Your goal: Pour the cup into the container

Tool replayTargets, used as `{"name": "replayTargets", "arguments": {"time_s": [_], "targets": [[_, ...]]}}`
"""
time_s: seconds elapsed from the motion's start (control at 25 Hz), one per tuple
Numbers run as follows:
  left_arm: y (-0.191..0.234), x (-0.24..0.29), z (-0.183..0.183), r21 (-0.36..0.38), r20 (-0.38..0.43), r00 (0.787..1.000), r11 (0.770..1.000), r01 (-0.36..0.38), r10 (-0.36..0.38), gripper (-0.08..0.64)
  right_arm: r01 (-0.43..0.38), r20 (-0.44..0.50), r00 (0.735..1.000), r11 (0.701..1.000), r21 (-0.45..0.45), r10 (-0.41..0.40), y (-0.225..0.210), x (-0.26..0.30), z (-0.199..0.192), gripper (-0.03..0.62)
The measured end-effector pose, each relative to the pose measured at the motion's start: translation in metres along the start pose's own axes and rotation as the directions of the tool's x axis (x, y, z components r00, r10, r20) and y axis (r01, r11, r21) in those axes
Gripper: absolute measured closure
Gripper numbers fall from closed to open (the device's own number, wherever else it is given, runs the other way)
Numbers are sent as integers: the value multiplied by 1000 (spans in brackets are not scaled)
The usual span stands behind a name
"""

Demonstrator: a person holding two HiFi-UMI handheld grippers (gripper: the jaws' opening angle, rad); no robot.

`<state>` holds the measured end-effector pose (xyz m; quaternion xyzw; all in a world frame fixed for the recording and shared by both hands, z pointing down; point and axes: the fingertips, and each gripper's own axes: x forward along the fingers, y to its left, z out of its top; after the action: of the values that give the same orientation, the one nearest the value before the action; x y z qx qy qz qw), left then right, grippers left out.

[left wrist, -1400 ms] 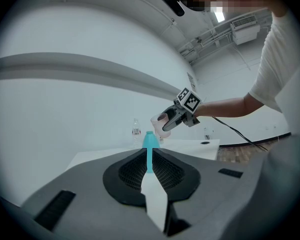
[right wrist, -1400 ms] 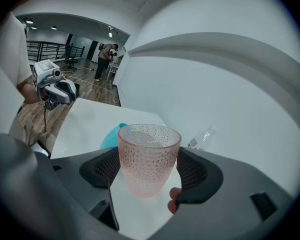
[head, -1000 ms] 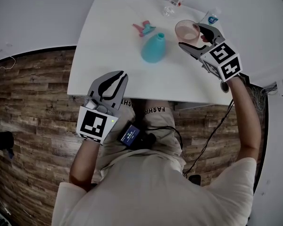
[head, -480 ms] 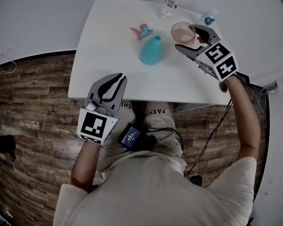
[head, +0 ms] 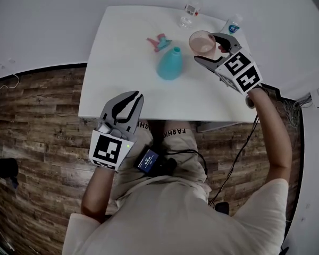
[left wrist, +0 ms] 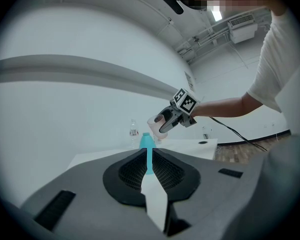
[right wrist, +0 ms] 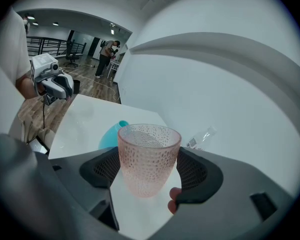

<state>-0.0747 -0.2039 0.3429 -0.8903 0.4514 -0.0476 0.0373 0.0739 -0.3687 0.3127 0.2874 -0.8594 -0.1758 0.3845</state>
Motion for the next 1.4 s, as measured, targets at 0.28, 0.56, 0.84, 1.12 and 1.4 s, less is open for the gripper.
{"name": "replayTargets", "arguments": {"time_s": [0.28, 0.56, 0.84, 1.12, 1.4], "targets": [[-1, 0, -1, 4, -8, 1000, 1000, 12, -12, 532, 0, -27, 1000, 1000, -27, -1, 1, 1, 0, 235], [-3, 2, -2, 7, -10, 1000, 1000, 20, -20, 533, -3, -38, 999, 999, -45, 2, 3, 3, 3, 235], [-2, -1, -2, 14, -6, 1000, 1000, 18, -18, 532, 5, -46, 999, 996, -84, -9, 5, 4, 9, 235], [-1, -1, -3, 12, -3, 1000, 1000, 21, -21, 533, 4, -59, 998, 994, -107, -10, 7, 6, 14, 235], [0, -3, -4, 10, -4, 1000, 1000, 19, -19, 534, 11, -77, 997, 990, -142, -22, 7, 9, 15, 235]]}}
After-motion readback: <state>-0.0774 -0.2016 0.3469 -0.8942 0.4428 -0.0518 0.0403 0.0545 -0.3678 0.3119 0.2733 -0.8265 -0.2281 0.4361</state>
